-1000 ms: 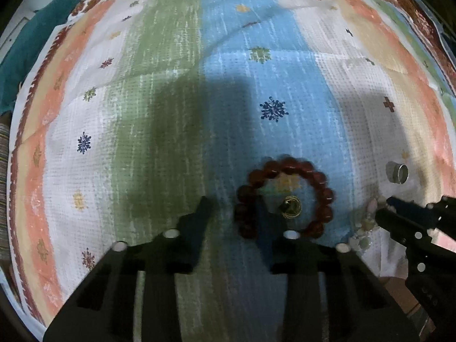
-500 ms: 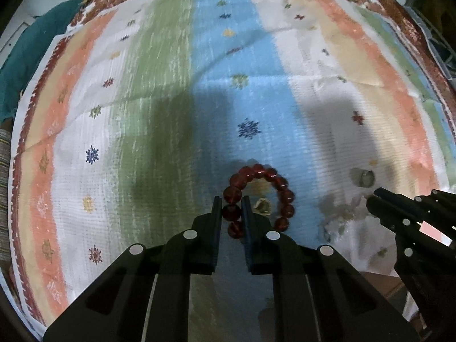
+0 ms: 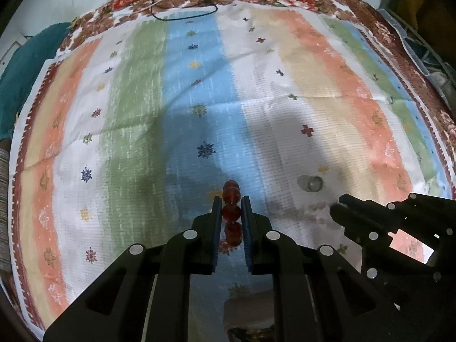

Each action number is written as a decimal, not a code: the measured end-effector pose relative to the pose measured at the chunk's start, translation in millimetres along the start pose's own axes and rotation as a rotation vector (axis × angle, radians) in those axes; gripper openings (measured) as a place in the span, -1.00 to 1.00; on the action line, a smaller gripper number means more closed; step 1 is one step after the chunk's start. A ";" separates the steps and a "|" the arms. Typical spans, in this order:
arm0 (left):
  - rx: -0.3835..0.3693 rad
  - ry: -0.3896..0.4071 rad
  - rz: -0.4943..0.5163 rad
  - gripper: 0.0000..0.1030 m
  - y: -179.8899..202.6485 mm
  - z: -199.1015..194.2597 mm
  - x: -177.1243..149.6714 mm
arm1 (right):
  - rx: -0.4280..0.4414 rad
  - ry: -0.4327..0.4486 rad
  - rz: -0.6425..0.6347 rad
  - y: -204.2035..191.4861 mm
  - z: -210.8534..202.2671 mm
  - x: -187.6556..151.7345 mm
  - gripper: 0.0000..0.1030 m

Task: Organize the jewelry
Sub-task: 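Close left tool on dark red bracelet while right tool grasps white bead strand, then lift and carry the red bracelet and white beads over the silver tin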

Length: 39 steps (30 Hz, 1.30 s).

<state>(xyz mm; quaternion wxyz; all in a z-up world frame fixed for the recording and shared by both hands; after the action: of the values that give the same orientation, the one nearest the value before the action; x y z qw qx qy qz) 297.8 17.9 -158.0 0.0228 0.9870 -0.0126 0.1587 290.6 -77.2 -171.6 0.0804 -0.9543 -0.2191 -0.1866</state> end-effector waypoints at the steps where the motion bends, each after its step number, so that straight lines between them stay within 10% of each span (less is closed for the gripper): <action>1: -0.001 0.002 0.002 -0.75 1.6 -1.8 -0.6 | 0.000 0.005 0.002 -0.2 -2.1 0.1 -0.83; 39: -0.020 0.115 -0.002 -0.75 8.3 -71.3 -29.2 | 0.003 0.150 0.037 -5.7 -64.3 -13.6 -0.84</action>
<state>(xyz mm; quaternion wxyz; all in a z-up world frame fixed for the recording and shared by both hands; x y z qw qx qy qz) 247.6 13.6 -99.1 0.0336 0.9759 -0.0117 0.2151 256.1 -92.5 -117.4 0.1015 -0.9415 -0.1950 -0.2555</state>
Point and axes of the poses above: each gripper's, at about its wrist camera, not at the fingertips, and z roughly the way its jaws point, y to its right, x to its top, the point moved 8 cm from there along z, roughly the way its jaws point, and after that the axes turned 3 degrees about -y, right-handed, at the moved point
